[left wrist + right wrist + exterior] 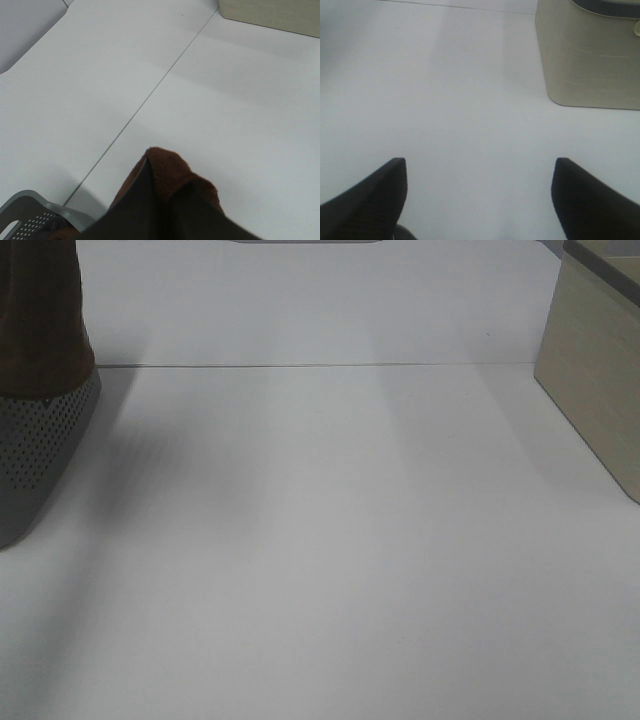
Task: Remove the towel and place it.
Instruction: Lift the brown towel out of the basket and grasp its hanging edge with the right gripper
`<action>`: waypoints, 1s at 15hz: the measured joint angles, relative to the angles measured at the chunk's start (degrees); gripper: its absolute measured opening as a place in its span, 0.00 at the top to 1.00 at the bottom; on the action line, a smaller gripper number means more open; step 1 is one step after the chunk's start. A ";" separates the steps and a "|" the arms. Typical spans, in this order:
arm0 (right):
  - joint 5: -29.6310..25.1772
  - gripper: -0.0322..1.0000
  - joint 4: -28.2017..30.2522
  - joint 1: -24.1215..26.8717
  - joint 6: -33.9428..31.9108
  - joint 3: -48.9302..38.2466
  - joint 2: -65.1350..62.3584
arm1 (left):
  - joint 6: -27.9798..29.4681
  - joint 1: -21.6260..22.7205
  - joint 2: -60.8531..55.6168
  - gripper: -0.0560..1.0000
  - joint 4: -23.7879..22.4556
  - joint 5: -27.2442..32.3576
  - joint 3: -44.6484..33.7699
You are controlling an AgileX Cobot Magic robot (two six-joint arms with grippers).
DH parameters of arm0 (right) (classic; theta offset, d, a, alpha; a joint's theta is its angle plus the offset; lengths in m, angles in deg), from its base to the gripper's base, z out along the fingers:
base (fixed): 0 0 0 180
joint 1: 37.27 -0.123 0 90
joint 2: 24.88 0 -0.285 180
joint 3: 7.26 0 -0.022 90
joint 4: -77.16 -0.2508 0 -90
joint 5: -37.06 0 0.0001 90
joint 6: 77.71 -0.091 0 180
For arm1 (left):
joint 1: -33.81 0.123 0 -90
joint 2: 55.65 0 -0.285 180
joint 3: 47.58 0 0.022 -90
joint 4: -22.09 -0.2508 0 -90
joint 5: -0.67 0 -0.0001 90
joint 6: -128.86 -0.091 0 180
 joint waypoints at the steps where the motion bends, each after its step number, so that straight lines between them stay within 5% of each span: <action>1: 0.00 0.23 0.00 0.00 0.00 0.00 0.00 | -0.80 0.00 0.00 0.95 1.32 0.00 0.00; 5: 0.00 0.23 0.00 0.00 0.00 0.00 0.00 | -4.41 0.00 0.00 0.95 12.61 0.00 0.06; 7: 0.00 0.23 0.00 0.00 0.00 0.00 0.00 | -5.10 -0.06 0.00 0.95 14.38 0.00 0.06; 10: 0.00 0.23 0.00 0.00 0.00 0.00 0.00 | -8.25 -3.09 0.00 0.95 14.09 0.00 0.06; 15: 0.00 0.23 0.74 0.00 -0.11 0.00 0.74 | -11.63 -9.91 0.00 0.95 6.93 -0.11 0.06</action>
